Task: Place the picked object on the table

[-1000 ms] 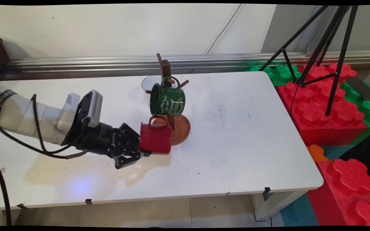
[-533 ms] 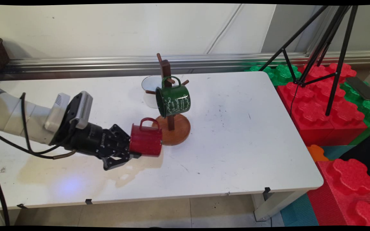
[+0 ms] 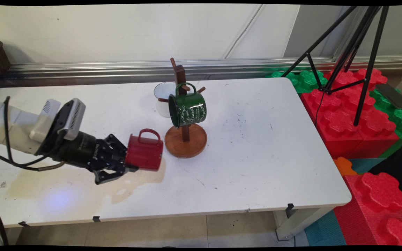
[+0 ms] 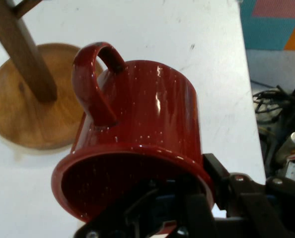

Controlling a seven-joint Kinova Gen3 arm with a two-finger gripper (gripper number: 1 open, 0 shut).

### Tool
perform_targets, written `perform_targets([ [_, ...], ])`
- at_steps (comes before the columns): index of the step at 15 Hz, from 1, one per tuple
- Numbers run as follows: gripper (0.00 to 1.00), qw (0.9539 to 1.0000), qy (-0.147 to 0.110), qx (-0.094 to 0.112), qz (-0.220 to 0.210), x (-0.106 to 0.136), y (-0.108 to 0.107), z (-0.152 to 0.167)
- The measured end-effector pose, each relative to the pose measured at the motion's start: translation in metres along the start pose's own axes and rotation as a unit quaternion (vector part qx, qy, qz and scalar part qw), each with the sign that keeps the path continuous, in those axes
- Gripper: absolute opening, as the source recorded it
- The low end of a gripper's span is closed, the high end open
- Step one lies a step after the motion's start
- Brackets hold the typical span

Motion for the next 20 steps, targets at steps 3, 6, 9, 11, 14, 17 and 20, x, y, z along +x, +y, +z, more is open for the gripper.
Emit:
perform_targets([
  [3,0.0,0.9999,-0.011,0.003,0.008,-0.005,-0.003,-0.011],
  [6,0.0,0.9996,-0.02,0.006,0.017,-0.008,-0.006,-0.021],
  [9,0.0,0.999,-0.032,0.011,0.03,-0.01,-0.009,-0.031],
  [11,0.0,0.9977,-0.047,0.017,0.046,-0.013,-0.012,-0.039],
  [14,0.0,0.9945,-0.071,0.025,0.073,-0.018,-0.015,-0.051],
  [17,0.0,0.9908,-0.092,0.028,0.094,-0.023,-0.017,-0.059],
  [20,0.0,0.9859,-0.119,0.03,0.113,-0.03,-0.018,-0.066],
])
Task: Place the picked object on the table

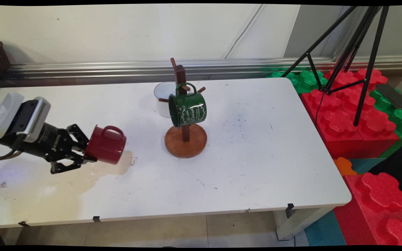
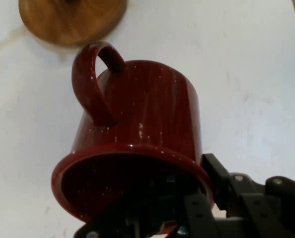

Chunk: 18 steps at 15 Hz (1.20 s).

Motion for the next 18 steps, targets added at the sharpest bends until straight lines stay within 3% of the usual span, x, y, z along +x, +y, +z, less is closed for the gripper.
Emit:
perform_targets([
  [7,0.0,0.9986,-0.046,0.009,0.025,-0.016,-0.006,0.004],
  [18,0.0,0.9963,-0.078,0.014,0.034,-0.019,-0.013,0.026],
])
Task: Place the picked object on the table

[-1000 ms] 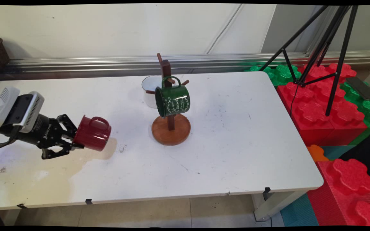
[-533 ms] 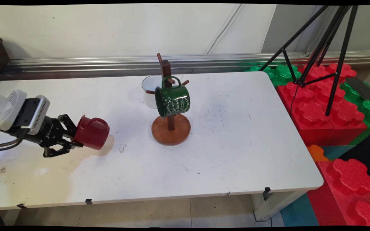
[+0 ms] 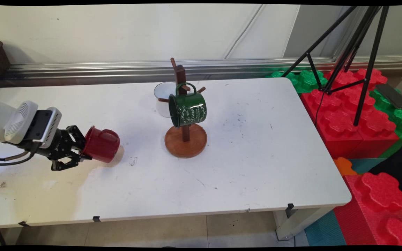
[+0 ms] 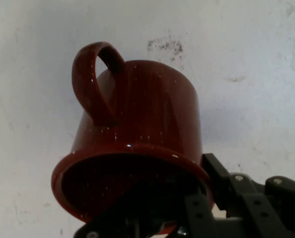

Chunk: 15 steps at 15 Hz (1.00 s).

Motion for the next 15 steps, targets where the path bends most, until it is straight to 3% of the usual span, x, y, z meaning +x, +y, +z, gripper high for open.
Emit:
perform_targets([
  [15,0.0,0.9999,-0.015,-0.005,-0.001,-0.001,0.0,0.013],
])
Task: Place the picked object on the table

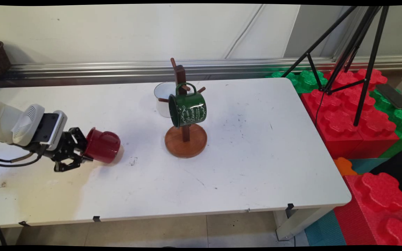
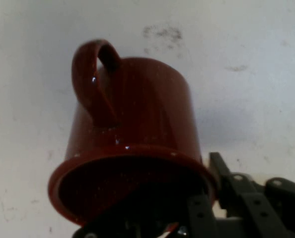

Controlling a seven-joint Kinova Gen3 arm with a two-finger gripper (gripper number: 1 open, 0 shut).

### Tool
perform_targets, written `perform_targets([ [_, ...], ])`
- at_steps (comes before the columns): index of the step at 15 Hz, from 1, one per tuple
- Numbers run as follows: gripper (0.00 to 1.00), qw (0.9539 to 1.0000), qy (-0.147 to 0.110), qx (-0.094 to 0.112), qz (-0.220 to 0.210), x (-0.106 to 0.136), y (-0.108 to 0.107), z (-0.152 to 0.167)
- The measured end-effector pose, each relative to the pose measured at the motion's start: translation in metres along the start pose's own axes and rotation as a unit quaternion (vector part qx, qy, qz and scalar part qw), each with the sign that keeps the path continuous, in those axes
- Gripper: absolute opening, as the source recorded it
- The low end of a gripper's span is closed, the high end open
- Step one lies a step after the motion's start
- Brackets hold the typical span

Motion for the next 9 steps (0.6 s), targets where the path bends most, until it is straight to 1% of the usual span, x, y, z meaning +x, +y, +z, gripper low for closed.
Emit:
perform_targets([
  [1,0.0,1.0,0.001,0.0,0.0,0.0002,-0.0001,0.0003],
  [2,1.0,1.0,0.002,-0.001,0.0,0.0004,-0.0005,0.0006],
  [6,1.0,1.0,0.006,0.0,-0.003,0.0018,-0.0019,0.0009],
  [7,1.0,0.9999,0.01,-0.004,0.008,0.0078,-0.0089,0.0043],
  [9,1.0,0.9999,0.011,-0.003,0.005,0.0076,-0.0093,0.0038],
])
